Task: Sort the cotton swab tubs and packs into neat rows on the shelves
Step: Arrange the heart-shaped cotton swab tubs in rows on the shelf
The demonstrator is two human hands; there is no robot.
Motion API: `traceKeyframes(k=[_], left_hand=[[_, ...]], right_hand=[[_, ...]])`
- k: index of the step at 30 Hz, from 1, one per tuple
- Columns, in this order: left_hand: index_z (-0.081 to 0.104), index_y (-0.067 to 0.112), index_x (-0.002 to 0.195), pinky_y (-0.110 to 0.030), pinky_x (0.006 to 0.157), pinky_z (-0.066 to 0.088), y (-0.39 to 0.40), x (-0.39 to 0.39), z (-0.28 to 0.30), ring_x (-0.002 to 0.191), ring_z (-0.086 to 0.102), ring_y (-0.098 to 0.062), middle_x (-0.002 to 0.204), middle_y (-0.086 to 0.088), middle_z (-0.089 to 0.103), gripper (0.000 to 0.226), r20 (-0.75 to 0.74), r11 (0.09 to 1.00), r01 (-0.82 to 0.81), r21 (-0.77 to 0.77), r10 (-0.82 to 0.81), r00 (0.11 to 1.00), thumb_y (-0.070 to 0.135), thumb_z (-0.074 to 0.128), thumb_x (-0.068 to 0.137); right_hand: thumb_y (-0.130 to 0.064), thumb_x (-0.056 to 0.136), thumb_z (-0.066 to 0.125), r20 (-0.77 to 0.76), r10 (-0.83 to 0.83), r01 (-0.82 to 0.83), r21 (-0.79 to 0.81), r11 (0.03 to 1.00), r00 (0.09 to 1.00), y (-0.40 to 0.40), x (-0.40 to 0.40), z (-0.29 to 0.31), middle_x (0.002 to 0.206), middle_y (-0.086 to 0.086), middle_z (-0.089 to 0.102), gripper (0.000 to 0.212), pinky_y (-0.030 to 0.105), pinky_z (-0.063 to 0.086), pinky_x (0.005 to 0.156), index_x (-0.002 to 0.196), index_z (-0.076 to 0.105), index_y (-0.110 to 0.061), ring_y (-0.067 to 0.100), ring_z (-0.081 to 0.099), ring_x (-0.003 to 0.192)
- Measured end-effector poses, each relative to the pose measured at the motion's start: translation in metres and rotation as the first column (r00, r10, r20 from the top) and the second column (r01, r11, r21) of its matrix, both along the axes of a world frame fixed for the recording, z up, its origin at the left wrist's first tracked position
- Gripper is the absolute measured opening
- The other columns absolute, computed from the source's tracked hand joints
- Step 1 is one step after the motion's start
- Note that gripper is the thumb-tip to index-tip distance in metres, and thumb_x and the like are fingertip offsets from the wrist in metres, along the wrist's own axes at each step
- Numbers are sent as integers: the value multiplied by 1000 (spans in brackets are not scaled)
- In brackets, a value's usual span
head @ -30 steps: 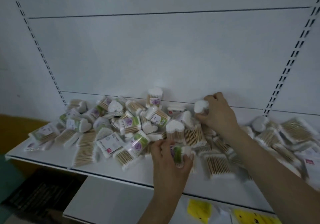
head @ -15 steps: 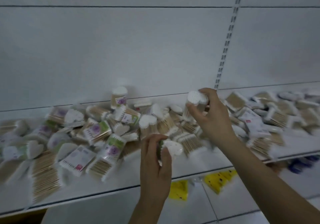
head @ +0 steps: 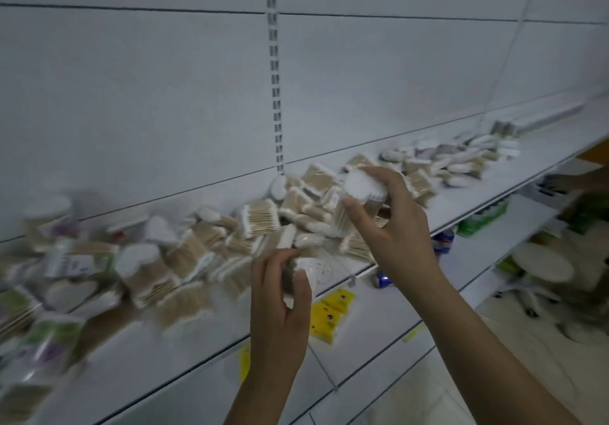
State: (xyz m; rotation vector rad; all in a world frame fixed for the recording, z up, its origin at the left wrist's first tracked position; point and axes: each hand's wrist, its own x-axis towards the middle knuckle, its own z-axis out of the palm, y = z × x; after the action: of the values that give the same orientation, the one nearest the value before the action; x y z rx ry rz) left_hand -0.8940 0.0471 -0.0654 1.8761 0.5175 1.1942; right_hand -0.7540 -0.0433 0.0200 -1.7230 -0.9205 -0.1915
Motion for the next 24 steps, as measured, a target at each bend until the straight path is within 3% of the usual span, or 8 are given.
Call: traceKeyframes(k=[5,10,15,18,22,24], left_hand=[[60,26,117,-8,77,43,-41,63,4,98,57,-6,118,9,50,34,-3,995,93,22,-92,996,46,41,96],[59,27,117,-10,79,44,-90,137,5,99,57,-10,119,7,50,31,-20,986,158,47,-157,987,42,43,96],[59,27,119,-19,81,48,-133,204,2,99,58,-13,119,10,46,30,-53,971,220,92,-216,975,41,43,97],[59,24,119,-11,80,46,-153,242,0,102,59,-14,121,8,46,32,-62,959,267,96,-262,963,41,43,97],[60,22,118,-6,80,43,-166,289,3,109,56,-13,121,5,47,34,-71,941,322,105,-316,946,40,42,96],[60,20,117,-6,80,43,-165,313,4,111,55,-11,120,4,48,35,-64,935,337,108,-332,941,40,42,95]], right_hand=[[-55,87,63,-7,-71,71,27,997,997,-55,53,5,115,-17,60,50,31,54,88,129,48,-34,3,61,100],[-48,88,66,-11,-86,86,22,996,996,-112,113,10,110,-25,57,48,8,46,78,129,48,-32,-7,57,98],[-51,88,64,-2,-122,122,14,992,992,-161,173,11,115,-14,59,51,10,46,77,131,47,-31,0,58,101],[-59,83,59,2,-159,158,25,987,987,-185,204,11,112,-20,59,58,4,41,76,131,47,-29,-7,56,101],[-63,82,57,-17,-199,199,14,980,980,-203,246,6,111,-17,60,62,13,45,80,134,46,-29,-2,58,100],[-59,84,60,-26,-217,217,21,976,976,-206,268,5,107,-21,58,59,6,41,75,133,47,-28,-6,56,96]])
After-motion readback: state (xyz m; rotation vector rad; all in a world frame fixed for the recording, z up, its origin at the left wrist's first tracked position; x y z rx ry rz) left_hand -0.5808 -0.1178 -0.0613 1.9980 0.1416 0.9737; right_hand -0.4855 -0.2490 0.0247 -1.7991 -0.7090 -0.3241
